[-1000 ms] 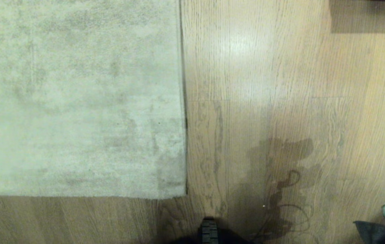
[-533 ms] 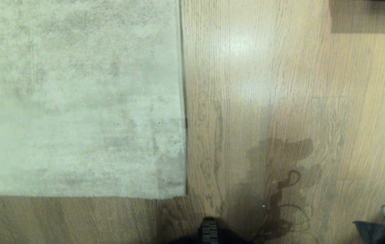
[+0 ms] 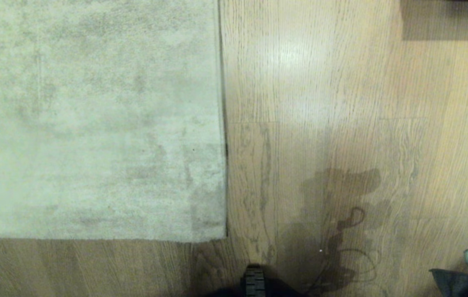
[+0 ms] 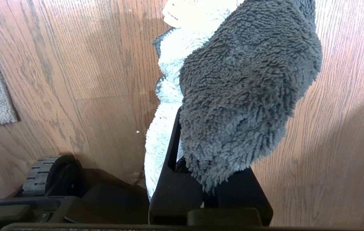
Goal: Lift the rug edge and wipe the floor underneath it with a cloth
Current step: Put down the rag
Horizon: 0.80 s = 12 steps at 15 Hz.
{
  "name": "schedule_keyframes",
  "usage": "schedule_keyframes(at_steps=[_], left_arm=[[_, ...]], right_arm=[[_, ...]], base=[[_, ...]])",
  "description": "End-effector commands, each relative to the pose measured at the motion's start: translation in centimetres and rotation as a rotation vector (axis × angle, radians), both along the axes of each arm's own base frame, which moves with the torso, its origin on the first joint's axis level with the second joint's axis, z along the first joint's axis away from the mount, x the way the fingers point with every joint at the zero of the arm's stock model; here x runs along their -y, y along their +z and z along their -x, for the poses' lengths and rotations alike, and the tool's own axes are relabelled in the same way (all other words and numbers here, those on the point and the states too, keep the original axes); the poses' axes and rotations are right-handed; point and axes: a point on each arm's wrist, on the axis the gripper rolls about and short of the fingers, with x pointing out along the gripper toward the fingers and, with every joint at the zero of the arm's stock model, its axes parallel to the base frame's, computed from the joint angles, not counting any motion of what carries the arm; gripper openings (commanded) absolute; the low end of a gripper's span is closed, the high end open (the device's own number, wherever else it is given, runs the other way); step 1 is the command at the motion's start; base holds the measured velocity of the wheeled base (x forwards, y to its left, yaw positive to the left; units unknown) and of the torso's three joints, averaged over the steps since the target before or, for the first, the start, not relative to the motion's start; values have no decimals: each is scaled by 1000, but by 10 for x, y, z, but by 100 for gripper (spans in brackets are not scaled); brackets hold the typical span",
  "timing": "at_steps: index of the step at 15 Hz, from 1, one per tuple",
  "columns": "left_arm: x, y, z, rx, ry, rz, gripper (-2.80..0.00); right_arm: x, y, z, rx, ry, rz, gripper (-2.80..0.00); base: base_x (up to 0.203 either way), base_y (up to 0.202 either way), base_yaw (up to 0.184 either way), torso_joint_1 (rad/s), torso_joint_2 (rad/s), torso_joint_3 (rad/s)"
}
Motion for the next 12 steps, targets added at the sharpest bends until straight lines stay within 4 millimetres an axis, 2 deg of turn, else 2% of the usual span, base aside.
schedule_keyframes(at_steps=[1,7,12], left_arm=[[0,0,0,0,2,0,-280],[0,0,0,0,0,-2,-280],[0,0,0,1,2,1,-280]], right_arm=[[0,0,0,-1,1,-3,-280],[0,0,0,0,0,3,-280],[0,0,0,-1,0,0,-280]], base=[[0,0,0,0,0,0],[0,0,0,0,0,0],[1,-172,4,3,2,2]])
